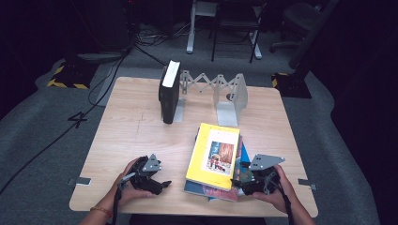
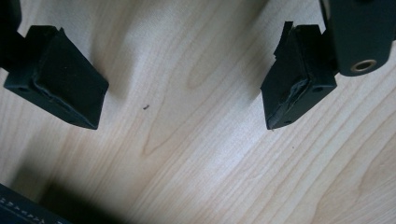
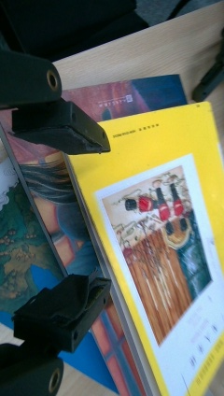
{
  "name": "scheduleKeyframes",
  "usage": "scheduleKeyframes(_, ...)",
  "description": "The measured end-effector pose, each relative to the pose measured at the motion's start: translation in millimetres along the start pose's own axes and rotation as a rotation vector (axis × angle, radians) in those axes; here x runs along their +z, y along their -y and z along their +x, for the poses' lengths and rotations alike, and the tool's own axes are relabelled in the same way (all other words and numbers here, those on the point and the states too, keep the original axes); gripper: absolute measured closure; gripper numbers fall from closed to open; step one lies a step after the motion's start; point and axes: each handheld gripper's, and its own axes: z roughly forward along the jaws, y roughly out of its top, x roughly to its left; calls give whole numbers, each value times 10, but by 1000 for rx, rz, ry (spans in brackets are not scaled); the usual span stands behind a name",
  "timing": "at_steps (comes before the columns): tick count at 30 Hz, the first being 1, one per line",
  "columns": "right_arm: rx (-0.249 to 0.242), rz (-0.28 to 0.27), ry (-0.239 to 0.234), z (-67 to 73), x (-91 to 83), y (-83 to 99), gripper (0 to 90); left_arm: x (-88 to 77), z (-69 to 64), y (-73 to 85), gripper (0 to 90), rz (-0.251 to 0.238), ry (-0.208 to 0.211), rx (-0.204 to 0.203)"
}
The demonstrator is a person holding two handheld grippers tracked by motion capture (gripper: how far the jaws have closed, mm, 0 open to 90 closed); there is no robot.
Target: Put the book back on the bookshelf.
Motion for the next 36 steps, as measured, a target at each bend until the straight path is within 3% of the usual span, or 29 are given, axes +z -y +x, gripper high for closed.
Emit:
scheduleKeyframes(2,26,42,-42,-16,83,-20,309,20,25,-27,144,0,-11,-8)
scheduleKeyframes(5,47,84,-39,-41,169,-40,302,47,55,-93,159,8,-34,2)
scheduleKeyframes(10,113,110,-75,-139,269,-88,258,74,136,-286,201,-42,-71,7)
scheduleKeyframes(13,129,132,-88,-215,318,-125,228,142,206,-467,212,-80,-68,-4)
scheduleKeyframes(17,140,138,-104,-277,354,-143,219,262,230,-681,235,-87,-106,24)
scheduleKeyframes(21,173,146,-125,-349,407,-154,188,387,269,-833,236,-88,-106,23)
scheduleKeyframes(25,165,152,-139,-378,434,-174,174,459,324,-881,259,-85,-120,7)
scheduleKeyframes(31,134,145,-134,-398,462,-196,144,534,399,-912,271,-81,-102,-22)
scheduleKeyframes(36,108,123,-112,-378,473,-217,156,552,385,-922,347,-83,-93,-13)
